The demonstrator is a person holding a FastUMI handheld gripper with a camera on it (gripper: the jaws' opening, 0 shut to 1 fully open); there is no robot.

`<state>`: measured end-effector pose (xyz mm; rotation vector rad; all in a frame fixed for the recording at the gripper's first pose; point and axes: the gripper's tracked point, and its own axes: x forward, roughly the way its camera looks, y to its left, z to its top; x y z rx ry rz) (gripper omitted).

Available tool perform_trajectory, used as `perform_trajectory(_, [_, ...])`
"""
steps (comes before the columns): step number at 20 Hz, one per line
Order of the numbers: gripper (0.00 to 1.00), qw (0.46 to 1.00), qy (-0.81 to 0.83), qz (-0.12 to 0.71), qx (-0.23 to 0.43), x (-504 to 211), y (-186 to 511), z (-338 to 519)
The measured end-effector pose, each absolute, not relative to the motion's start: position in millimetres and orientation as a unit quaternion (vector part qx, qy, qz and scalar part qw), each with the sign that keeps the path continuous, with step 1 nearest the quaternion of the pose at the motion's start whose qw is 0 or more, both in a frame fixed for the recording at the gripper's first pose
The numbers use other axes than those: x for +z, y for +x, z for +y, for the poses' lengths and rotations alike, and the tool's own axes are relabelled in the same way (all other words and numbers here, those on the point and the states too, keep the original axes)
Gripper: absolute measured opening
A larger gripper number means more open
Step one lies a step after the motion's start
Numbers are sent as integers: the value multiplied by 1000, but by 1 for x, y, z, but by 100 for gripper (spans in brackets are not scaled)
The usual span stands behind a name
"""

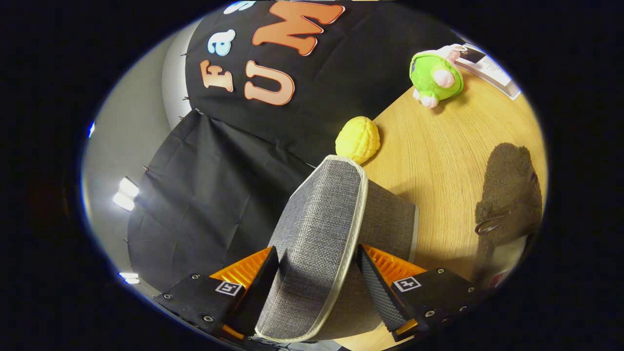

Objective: Open the storage box then place both shoes into the box .Put the left shoe in first, then the right shoe, with the right side of both shoes facing outward in a uniform manner.

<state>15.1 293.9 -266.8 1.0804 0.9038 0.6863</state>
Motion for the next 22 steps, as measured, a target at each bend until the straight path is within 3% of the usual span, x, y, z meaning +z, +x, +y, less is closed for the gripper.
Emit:
perform_trajectory(3, [89,709,496,396,307,-254,21,285])
perform_trajectory(7, [72,717,509,364,307,-228,25,265])
perform_trajectory(9, [59,715,519,350,312,-216,23,258])
perform_trajectory(10, [46,725,506,350,310,-220,22,259])
perform_trajectory(13, [28,740,476,367,302,-223,21,261])
perform_trajectory(14, [18,739,475,371,300,-220,22,262])
perform_trajectory(17, [10,742,474,368,298,-203,27,264])
perform_trajectory(22, [11,746,485,331,313,-140,31,278])
